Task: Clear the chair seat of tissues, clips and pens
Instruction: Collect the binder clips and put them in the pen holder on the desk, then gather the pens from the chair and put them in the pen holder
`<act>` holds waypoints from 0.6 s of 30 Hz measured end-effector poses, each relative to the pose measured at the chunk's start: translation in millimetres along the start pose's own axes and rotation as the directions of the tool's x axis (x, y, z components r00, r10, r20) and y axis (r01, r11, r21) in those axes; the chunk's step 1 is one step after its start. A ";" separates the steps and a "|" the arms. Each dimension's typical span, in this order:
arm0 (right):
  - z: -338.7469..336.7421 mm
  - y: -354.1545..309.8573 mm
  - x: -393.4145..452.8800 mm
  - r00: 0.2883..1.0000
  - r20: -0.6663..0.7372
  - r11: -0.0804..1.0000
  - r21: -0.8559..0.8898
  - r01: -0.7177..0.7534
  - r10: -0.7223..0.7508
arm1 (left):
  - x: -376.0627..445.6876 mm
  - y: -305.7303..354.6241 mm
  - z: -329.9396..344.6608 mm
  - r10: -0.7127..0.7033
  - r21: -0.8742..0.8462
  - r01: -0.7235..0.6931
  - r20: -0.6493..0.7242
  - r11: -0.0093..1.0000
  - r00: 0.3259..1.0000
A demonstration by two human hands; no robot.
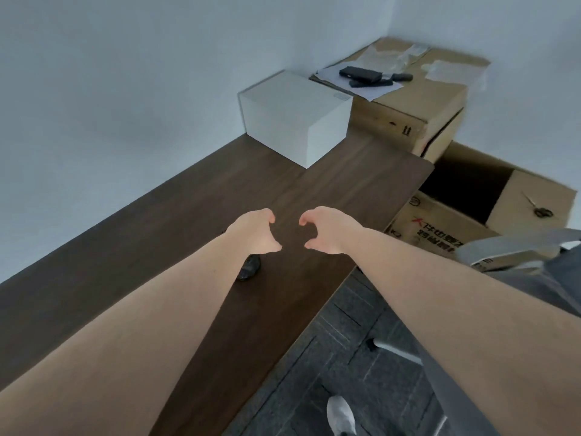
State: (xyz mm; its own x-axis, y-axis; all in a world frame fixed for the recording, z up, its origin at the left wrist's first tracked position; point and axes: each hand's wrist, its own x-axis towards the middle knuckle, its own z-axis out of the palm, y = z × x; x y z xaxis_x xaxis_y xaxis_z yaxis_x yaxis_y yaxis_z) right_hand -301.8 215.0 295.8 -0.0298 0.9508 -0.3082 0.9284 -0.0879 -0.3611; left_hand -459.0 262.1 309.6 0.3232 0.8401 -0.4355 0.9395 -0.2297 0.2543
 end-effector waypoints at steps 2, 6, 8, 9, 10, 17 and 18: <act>-0.8 25.1 -19.9 0.998 -0.017 0.998 0.003 -0.057 0.057 | -0.5 25.8 9.1 0.061 0.008 -0.061 0.007 0.998 0.998; 0.6 83.5 -64.5 0.985 -0.030 0.985 0.044 -0.167 0.168 | -1.8 86.6 35.8 0.184 0.067 -0.187 0.050 0.980 0.982; 2.4 116.2 -87.2 0.977 -0.018 0.975 0.070 -0.210 0.212 | -0.6 121.5 50.5 0.243 0.102 -0.254 0.110 0.962 0.964; 3.8 133.3 -98.6 0.973 -0.008 0.970 0.082 -0.231 0.232 | 0.9 139.8 57.9 0.268 0.120 -0.285 0.143 0.951 0.953; 6.2 151.0 -109.9 0.966 0.002 0.962 0.092 -0.256 0.257 | 1.7 159.1 65.4 0.292 0.139 -0.318 0.179 0.938 0.940; 30.2 272.7 -192.3 0.896 0.075 0.882 0.154 -0.445 0.439 | 9.0 290.2 142.8 0.386 0.248 -0.493 0.374 0.834 0.843; 35.2 289.9 -204.3 0.882 0.088 0.865 0.171 -0.471 0.463 | 9.5 306.2 156.2 0.397 0.260 -0.513 0.389 0.818 0.831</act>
State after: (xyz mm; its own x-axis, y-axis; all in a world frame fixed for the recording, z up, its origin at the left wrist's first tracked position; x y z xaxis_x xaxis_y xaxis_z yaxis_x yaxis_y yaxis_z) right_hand -39.6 -15.3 223.1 0.3708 0.7720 -0.5163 0.7543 -0.5746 -0.3175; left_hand -150.5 123.0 248.4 0.6863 0.4156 -0.5970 0.6320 -0.7470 0.2065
